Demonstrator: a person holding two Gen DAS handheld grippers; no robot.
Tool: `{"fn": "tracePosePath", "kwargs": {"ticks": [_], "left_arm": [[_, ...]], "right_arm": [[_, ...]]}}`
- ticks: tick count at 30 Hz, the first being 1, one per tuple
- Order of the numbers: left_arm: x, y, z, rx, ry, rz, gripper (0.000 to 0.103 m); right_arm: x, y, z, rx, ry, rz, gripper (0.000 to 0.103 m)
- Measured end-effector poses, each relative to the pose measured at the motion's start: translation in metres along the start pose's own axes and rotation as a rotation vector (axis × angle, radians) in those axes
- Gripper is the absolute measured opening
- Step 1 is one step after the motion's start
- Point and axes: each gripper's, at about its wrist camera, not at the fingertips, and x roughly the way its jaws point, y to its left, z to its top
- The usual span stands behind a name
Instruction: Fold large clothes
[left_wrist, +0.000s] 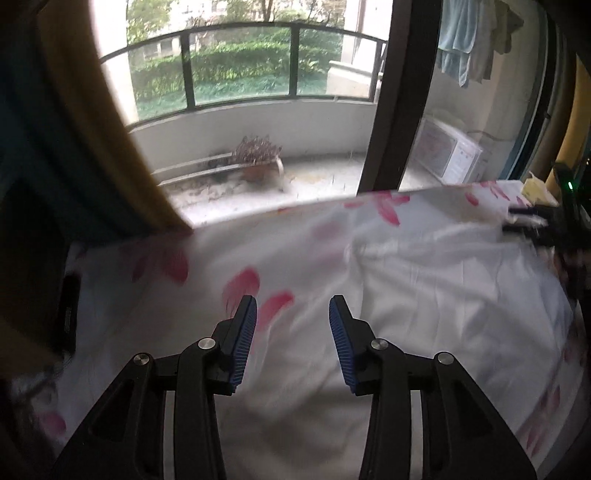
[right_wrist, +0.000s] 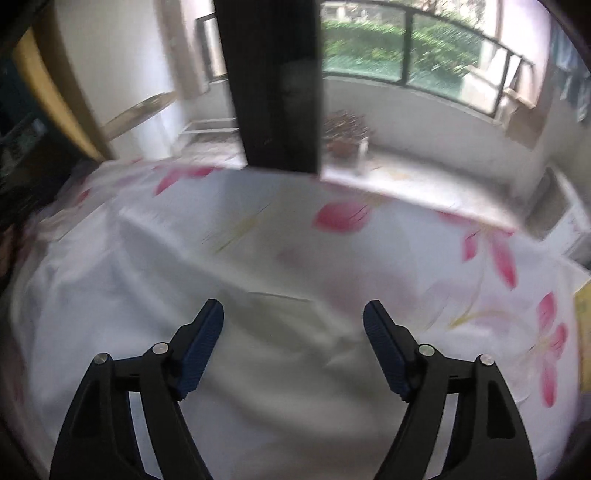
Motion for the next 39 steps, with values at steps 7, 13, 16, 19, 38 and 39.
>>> {"fn": "tracePosePath", "kwargs": {"ticks": [7, 13, 16, 19, 38, 39], "left_arm": [[-0.007, -0.015, -0.032, 0.051, 0.051, -0.023, 0.043], [0.02, -0.013, -0.036, 0.092, 0.123, 0.061, 0.043], [0.028, -0.007, -0.028, 0.086, 0.122, 0.11, 0.053], [0.034, 0.008, -0.015, 0.054, 0.115, 0.208, 0.053], [-0.067, 0.033, -0.087, -0.272, -0.003, 0.124, 0.053], [-0.073, 0.03, -0.093, -0.271, -0.013, 0.127, 0.053]], "right_arm": [[-0.055, -0.002, 0.005, -0.033, -0.167, -0.256, 0.078], [-0.08, -0.004, -0.026, -0.01, -0.141, -0.271, 0.078], [-0.083, -0.016, -0.049, 0.033, -0.102, -0.281, 0.078], [-0.084, -0.038, -0.074, 0.119, -0.071, -0.271, 0.078], [-0.123, -0.039, -0.165, 0.321, -0.048, -0.178, 0.078], [-0.124, -0.036, -0.169, 0.322, -0.05, -0.165, 0.078]]}}
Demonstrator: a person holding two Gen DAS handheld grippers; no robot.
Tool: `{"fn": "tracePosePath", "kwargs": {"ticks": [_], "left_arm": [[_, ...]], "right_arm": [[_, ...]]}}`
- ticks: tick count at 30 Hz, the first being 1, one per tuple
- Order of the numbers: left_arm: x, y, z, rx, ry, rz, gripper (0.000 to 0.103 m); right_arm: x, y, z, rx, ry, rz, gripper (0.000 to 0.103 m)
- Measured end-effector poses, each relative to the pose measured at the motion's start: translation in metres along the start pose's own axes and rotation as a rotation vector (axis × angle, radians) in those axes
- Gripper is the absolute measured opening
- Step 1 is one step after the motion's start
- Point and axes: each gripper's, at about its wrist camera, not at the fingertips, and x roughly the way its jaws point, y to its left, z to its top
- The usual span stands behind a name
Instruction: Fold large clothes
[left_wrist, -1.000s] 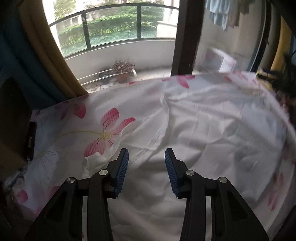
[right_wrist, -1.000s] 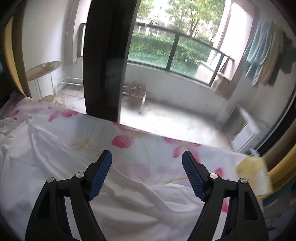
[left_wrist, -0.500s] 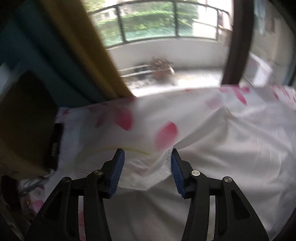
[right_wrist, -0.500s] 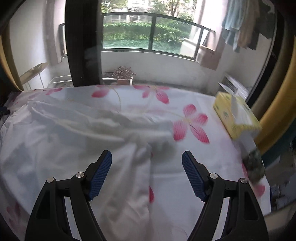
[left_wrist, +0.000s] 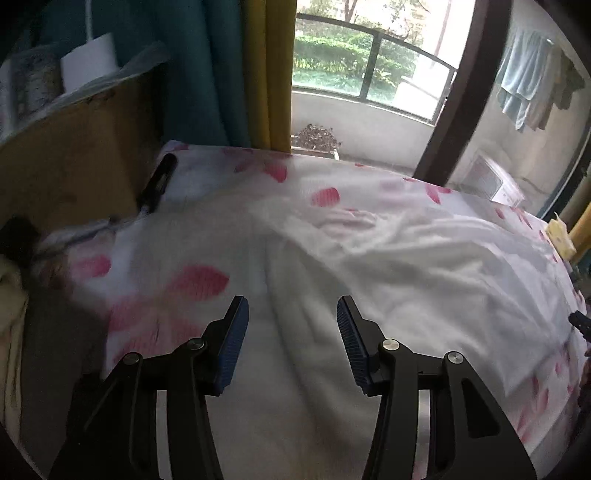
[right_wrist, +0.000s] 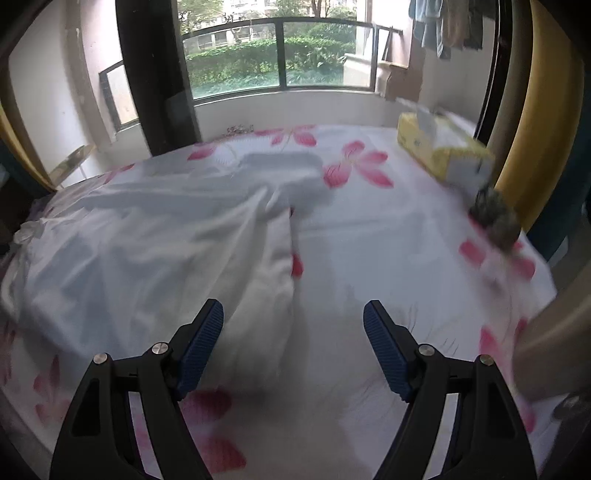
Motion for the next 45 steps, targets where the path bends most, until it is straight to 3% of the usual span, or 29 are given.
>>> {"fn": "tracePosePath", "kwargs": {"ticks": [6, 11, 15, 16, 17, 20, 21, 29, 45], "left_arm": [[-0.038, 0.007, -0.005, -0.011, -0.1, 0.094, 0.055], [-0.035, 0.0, -0.016, 0.009, -0.04, -0.017, 0.056], [-0.007, -0.016, -0.042, 0.024, 0.071, -0.089, 0.056], [-0.002, -0.018, -0.048, 0.029, 0.086, -0.103, 0.053], [0.001, -0.02, -0.052, 0.035, 0.091, -0.108, 0.04], [-0.004, -0.028, -0.057, 0.07, 0.082, -0.14, 0.008], [-0.008, -0.031, -0.059, 0.086, 0.073, -0.127, 0.007], [-0.039, -0.038, -0.072, 0.104, 0.034, -0.124, 0.005], [-0.08, -0.04, -0.135, 0.098, 0.08, -0.192, 0.005]], "right_arm": [[0.004, 0.006, -0.015, -0.015, 0.007, 0.033, 0.074], [0.005, 0.008, -0.015, -0.021, -0.003, 0.058, 0.058], [0.004, 0.011, -0.016, -0.035, -0.002, 0.107, 0.021], [0.004, 0.013, -0.017, -0.042, -0.003, 0.108, 0.013], [0.002, 0.015, -0.018, -0.051, -0.003, 0.109, 0.011], [-0.004, 0.017, -0.022, -0.065, -0.008, 0.097, 0.008], [-0.006, 0.017, -0.023, -0.066, -0.009, 0.095, 0.008], [-0.036, 0.01, -0.036, -0.059, -0.033, 0.059, 0.007], [-0.077, -0.002, -0.074, -0.069, -0.017, -0.003, 0.007]]}}
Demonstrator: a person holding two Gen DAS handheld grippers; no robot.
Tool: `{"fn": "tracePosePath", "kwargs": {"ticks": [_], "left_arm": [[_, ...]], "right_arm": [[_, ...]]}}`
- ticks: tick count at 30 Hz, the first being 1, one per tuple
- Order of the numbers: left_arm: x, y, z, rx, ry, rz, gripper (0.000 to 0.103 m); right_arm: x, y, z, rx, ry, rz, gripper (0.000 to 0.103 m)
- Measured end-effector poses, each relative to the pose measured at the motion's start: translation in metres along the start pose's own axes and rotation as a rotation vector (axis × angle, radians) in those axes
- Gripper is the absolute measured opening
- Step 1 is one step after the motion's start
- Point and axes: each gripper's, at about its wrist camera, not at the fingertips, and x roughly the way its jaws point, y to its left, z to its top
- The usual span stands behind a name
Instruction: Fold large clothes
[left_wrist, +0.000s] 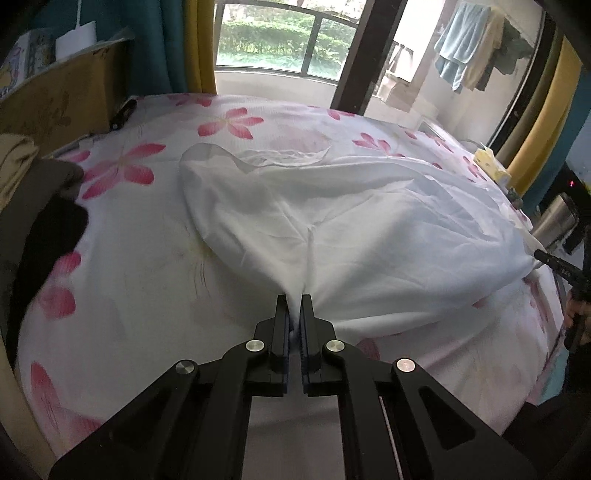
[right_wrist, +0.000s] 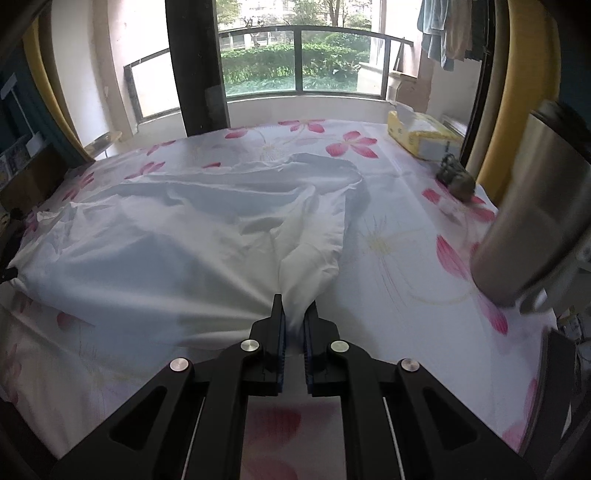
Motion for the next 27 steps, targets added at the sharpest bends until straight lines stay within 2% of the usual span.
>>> {"fn": "tracePosePath", "kwargs": {"ticks": [6, 11, 13, 14, 15, 17, 20, 21, 23, 24, 25, 27], "left_arm": [[-0.014, -0.004, -0.019, 0.012, 0.009, -0.011, 0.005], [-0.014, -0.002, -0.037, -0.003, 0.061, -0.033, 0.006], [-0.014, 0.002, -0.035, -0.029, 0.071, -0.025, 0.016], [-0.015, 0.004, -0.033, -0.044, 0.078, -0.007, 0.027], [-0.016, 0.004, -0.032, -0.05, 0.076, 0.011, 0.037], [-0.02, 0.002, -0.026, -0.045, 0.056, 0.046, 0.039], [-0.027, -0.005, -0.012, -0.01, 0.013, 0.056, 0.039], [-0.028, -0.008, -0.008, 0.006, 0.005, 0.061, 0.039], [-0.025, -0.012, 0.004, 0.047, -0.004, 0.072, 0.039], [-0.021, -0.015, 0.012, 0.065, 0.001, 0.076, 0.039], [-0.018, -0.016, 0.017, 0.073, 0.005, 0.074, 0.039], [-0.007, -0.021, 0.029, 0.091, 0.019, 0.058, 0.039]], "right_arm": [[-0.015, 0.0, -0.024, 0.005, 0.018, -0.011, 0.007], [-0.019, -0.003, -0.044, 0.026, 0.051, 0.002, 0.008], [-0.02, -0.004, -0.047, 0.035, 0.051, 0.0, 0.01], [-0.021, -0.006, -0.047, 0.048, 0.048, 0.002, 0.011], [-0.021, -0.008, -0.046, 0.062, 0.05, 0.004, 0.015], [-0.024, -0.012, -0.043, 0.101, 0.058, 0.008, 0.021], [-0.038, -0.014, -0.034, 0.124, 0.016, 0.023, 0.025], [-0.043, -0.014, -0.03, 0.129, 0.0, 0.025, 0.03], [-0.05, -0.013, -0.021, 0.133, -0.038, 0.018, 0.048], [-0.052, -0.012, -0.018, 0.133, -0.055, 0.014, 0.06], [-0.052, -0.012, -0.014, 0.131, -0.071, 0.013, 0.065], [-0.048, -0.011, -0.006, 0.129, -0.078, 0.022, 0.065]]}}
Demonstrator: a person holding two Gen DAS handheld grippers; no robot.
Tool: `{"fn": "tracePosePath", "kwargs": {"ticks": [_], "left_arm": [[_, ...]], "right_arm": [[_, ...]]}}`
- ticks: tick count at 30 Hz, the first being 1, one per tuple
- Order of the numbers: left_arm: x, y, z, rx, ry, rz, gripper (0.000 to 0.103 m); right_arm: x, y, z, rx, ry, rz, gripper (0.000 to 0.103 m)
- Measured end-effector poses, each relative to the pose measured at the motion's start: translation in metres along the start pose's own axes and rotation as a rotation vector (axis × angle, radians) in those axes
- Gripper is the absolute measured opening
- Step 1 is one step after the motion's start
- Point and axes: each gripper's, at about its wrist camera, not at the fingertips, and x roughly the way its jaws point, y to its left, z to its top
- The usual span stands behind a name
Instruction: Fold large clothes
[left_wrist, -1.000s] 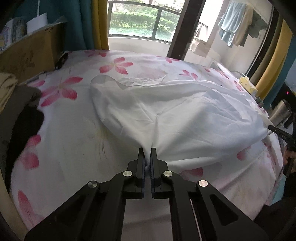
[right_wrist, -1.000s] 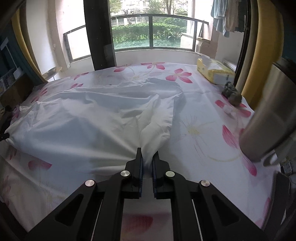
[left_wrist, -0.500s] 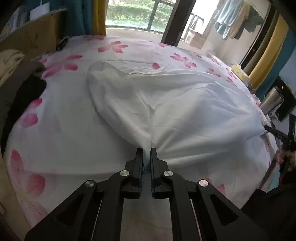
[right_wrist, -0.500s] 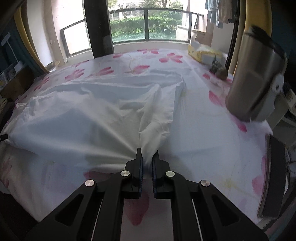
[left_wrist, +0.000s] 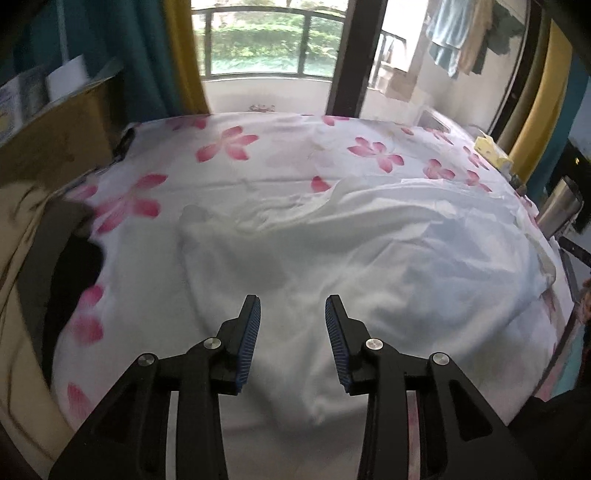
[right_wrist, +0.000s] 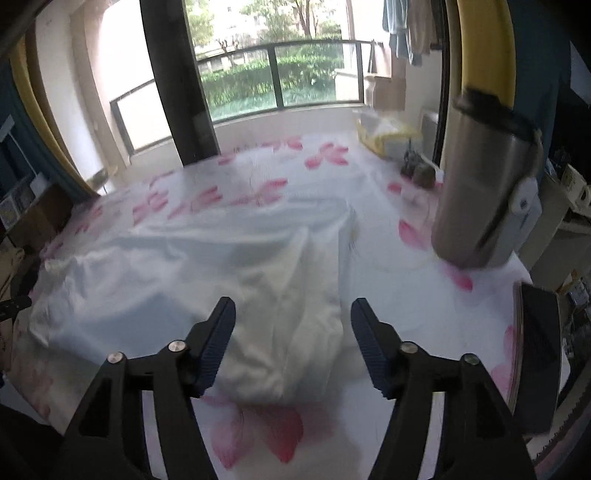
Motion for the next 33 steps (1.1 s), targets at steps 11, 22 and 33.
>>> {"fn": "tracePosePath", "kwargs": {"ticks": [11, 22, 33], "left_arm": [[0.053, 0.011, 0.038, -0.016, 0.071, 0.002, 0.039], [0.093, 0.031, 0.072, -0.048, 0.081, 0.03, 0.039], [0.112, 0.044, 0.095, -0.015, 0.065, 0.095, 0.039]], "right_arm": [[0.048, 0.014, 0.021, -0.004, 0.045, 0.042, 0.065], [0.103, 0.037, 0.054, -0.082, 0.104, 0.088, 0.065], [0.162, 0.032, 0.08, -0.149, 0.232, 0.004, 0.066]]}}
